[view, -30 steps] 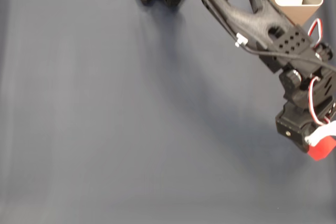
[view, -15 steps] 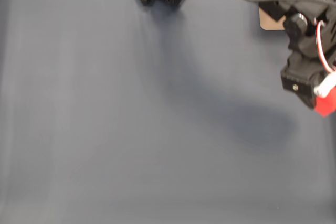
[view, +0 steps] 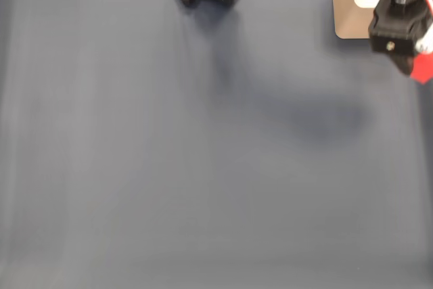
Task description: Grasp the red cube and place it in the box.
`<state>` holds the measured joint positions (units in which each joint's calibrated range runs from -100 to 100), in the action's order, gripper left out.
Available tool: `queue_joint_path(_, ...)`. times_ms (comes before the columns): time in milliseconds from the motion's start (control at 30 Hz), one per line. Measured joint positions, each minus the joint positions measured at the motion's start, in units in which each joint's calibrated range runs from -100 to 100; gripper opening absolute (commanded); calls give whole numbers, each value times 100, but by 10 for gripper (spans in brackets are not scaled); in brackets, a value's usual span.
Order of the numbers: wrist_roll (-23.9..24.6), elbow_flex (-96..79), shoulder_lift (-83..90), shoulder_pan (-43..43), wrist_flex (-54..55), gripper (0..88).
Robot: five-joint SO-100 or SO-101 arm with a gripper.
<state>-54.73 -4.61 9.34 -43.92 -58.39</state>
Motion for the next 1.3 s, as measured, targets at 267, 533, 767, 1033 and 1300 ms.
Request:
queue_joint_path(267,63,-506,773,-504,-223,7)
queue_joint_path(533,83,-1049,1424,-846,-302,6)
queue_joint_path(767,137,-1555,1928,-1157,-318,5)
queue_joint_path(1033,151,-2034,2388,-1580,-318,5)
queue_joint_path(1300,78,-2631,2840,-1921,-318,5)
